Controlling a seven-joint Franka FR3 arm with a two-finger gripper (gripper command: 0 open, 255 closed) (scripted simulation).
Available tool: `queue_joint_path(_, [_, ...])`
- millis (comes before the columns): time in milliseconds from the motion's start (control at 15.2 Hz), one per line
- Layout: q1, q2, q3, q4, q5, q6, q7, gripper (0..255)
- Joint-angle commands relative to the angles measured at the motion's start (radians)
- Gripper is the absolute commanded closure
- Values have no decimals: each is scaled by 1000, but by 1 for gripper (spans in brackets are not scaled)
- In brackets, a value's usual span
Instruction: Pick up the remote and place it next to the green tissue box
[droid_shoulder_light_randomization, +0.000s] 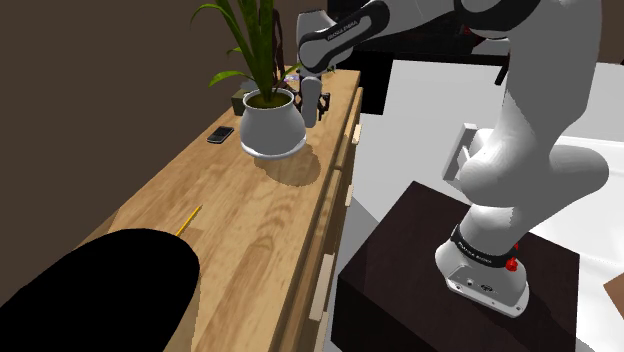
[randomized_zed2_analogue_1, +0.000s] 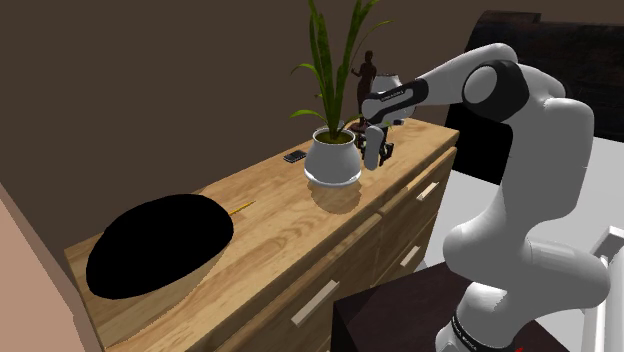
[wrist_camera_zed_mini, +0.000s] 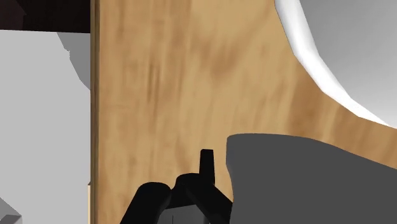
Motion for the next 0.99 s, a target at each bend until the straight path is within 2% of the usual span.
queue_joint_path(0, [4,9,4,-10,4,-15,-3,0])
queue_joint_path(330, [9,10,4,-15,2,-9,4,0])
queue_joint_path(594, [-8,-47,30,39,48,-110,-25,0])
queue_joint_path(924, [-8,-47,30,39,48,-110,-25,0])
